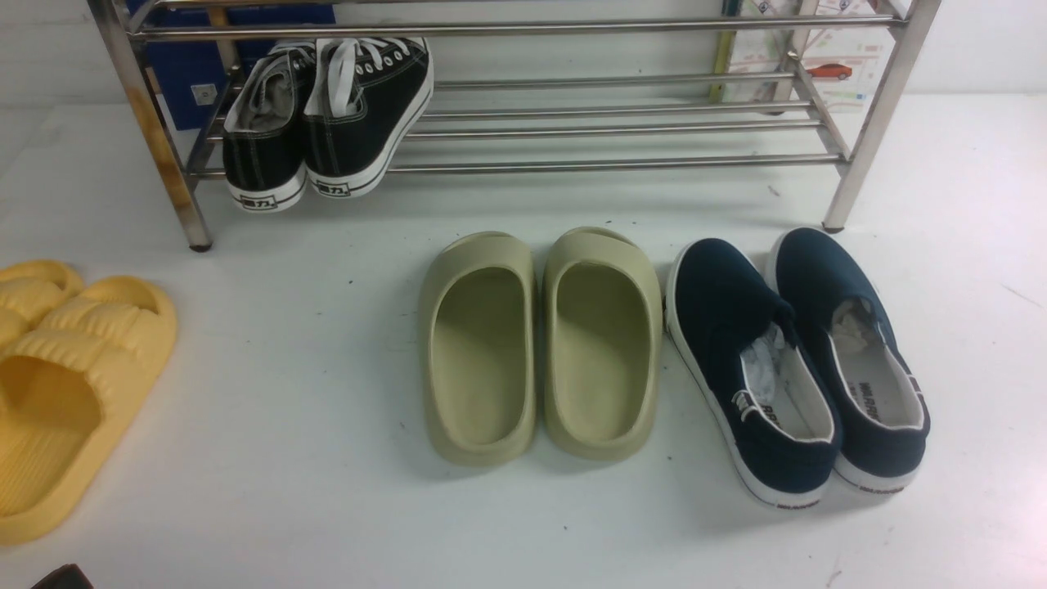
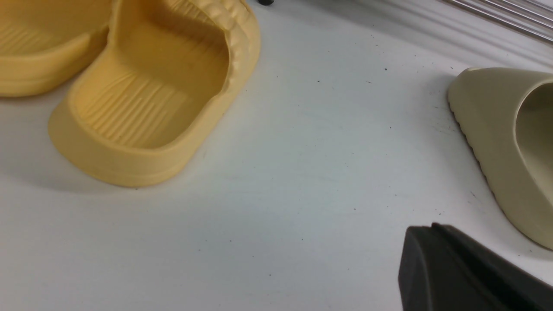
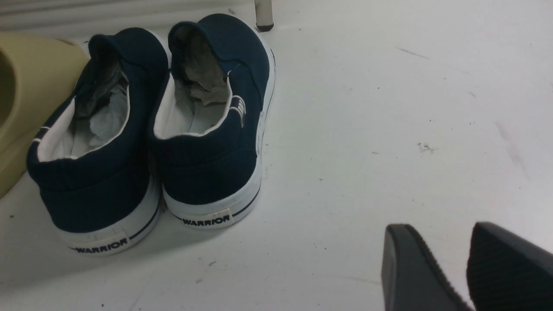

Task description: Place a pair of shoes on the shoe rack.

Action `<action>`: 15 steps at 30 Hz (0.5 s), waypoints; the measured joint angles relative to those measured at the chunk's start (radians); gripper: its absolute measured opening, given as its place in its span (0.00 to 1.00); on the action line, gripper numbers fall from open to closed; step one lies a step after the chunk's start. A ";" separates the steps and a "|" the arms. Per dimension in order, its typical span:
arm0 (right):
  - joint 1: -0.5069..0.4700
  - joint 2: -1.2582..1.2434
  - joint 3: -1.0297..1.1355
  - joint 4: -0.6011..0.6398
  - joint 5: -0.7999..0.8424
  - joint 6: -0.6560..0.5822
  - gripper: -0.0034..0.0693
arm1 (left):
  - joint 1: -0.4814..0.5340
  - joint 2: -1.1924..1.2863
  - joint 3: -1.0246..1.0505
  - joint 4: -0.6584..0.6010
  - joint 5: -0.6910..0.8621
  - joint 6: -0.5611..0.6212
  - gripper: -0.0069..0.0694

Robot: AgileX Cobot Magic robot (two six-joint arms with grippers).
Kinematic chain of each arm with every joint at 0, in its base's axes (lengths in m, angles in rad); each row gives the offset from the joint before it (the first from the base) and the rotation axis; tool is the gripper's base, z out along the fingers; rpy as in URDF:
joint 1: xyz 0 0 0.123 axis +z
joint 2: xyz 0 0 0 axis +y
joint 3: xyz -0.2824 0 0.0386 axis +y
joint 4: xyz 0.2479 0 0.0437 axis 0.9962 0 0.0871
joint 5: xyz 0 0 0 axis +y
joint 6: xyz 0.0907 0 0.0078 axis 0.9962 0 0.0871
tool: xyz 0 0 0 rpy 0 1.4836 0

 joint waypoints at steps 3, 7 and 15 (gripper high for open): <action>0.000 0.000 0.000 0.000 0.000 0.000 0.38 | 0.000 0.000 0.000 0.000 0.000 0.000 0.08; 0.000 0.000 0.000 0.000 0.000 0.000 0.38 | 0.000 0.000 0.000 0.000 0.000 0.000 0.09; 0.000 0.000 0.000 0.000 0.000 0.000 0.38 | 0.000 0.000 0.000 0.000 0.000 0.000 0.10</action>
